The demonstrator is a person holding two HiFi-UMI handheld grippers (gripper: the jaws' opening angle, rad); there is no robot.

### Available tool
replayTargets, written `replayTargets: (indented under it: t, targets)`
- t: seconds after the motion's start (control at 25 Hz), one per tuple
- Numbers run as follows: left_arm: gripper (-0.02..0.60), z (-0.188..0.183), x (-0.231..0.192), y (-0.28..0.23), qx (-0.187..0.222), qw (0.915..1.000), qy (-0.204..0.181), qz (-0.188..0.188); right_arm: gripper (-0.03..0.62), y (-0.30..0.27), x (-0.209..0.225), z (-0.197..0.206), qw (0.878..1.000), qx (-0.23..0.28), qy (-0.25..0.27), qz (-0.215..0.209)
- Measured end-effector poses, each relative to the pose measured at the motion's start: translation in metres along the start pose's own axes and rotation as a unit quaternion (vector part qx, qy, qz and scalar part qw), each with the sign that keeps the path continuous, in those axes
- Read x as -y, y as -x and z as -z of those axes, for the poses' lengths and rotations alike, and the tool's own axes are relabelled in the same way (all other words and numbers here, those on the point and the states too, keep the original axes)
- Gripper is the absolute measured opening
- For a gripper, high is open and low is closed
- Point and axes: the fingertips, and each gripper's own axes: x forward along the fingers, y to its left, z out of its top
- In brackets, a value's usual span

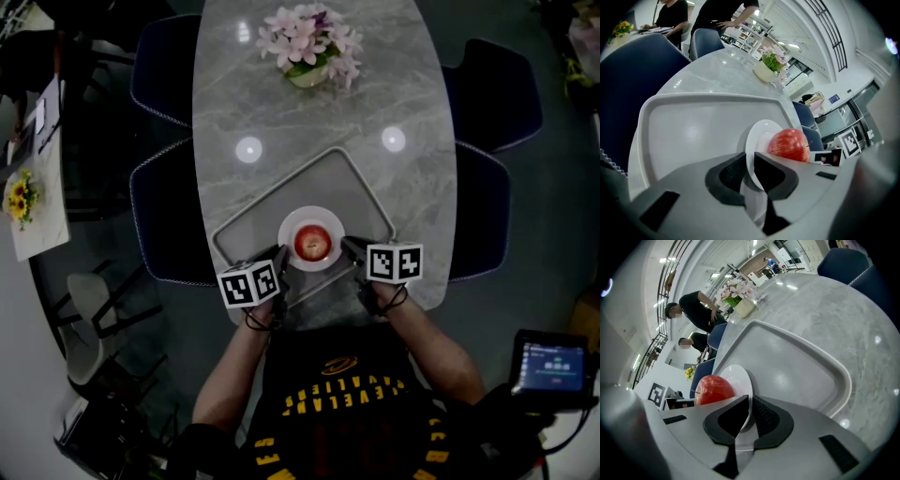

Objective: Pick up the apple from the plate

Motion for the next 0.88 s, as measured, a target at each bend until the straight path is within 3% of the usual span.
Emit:
replayTargets:
  t: [0.16, 0.44, 0.88]
  targets:
    - [0.054, 0.004, 0.004, 0.002, -0.006, 0.9995, 0.02, 0.023, 0.034, 0.007, 0.0, 0.001, 1.0, 0.002, -0.006, -0.005]
    - [0.051, 0.017, 0.017, 0.028, -0.008, 0.9987, 0.021, 0.045, 0.034, 0.033, -0.016, 0.021, 1.0, 0.017, -0.024, -0.003]
    - [0.045, 0.026, 0.041, 0.018, -0.021, 0.997, 0.008, 0.073, 0.034, 0.055, 0.004, 0.029, 0.998, 0.044, -0.047, -0.023]
